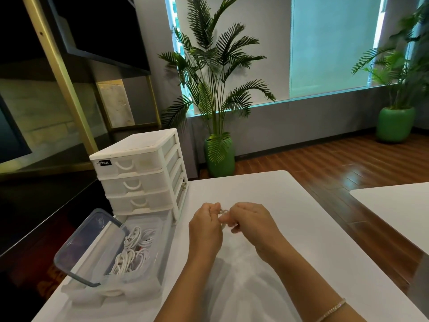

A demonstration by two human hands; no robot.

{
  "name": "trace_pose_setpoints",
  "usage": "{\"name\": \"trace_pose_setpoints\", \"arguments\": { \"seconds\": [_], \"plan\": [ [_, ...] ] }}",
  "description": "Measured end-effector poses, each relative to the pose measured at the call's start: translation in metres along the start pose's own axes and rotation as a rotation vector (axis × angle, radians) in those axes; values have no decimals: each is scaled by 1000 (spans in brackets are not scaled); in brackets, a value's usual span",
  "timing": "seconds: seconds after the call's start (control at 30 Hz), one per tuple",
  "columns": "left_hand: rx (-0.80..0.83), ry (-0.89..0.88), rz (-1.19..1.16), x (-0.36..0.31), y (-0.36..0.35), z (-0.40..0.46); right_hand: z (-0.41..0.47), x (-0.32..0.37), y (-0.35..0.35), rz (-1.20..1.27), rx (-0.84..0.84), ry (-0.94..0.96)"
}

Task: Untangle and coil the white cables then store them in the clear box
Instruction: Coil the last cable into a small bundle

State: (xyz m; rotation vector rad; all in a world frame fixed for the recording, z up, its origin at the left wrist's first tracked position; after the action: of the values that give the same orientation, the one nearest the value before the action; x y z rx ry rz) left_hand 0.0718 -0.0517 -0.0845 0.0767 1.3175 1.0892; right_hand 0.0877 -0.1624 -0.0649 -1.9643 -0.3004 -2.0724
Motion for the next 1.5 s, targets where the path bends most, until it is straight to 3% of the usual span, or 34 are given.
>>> {"name": "trace_pose_setpoints", "arguments": {
  "seconds": [0.17,0.4,0.6,0.8,1.0,1.13,1.33,1.5],
  "plan": [
    [-10,-11,-66,5,3,4,-2,6,-1,-1,11,104],
    [30,-133,-68,-6,2,0,-6,17,11,199,-40,21],
    [142,-207,-7,-5,6,3,-9,22,25,483,201,-141],
    [330,-217,114,-10,-1,-3,-2,17,33,334,-46,-48],
    [455,-122,-217,-17,-9,-13,4,11,40,145,-269,-45],
    [372,-53,-422,-21,-5,-15,7,4,42,122,-300,-132],
    [204,6,-557,-18,-1,-12,5,-3,31,93,-209,-242],
    [66,30,-486,-15,5,-9,4,-6,24,-59,-88,-174]
  ]
}}
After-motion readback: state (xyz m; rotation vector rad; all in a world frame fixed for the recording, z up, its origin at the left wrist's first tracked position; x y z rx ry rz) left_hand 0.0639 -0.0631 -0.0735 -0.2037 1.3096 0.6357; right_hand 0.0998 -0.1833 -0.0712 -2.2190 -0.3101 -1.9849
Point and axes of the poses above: each hand's wrist, its own z-axis towards the middle knuckle, its own y-axis out of the back of the hand, x = y × z, the point moved 4 cm from there along z, towards the middle knuckle, and after that the axes turned 10 degrees about z, right-handed, at the moved point
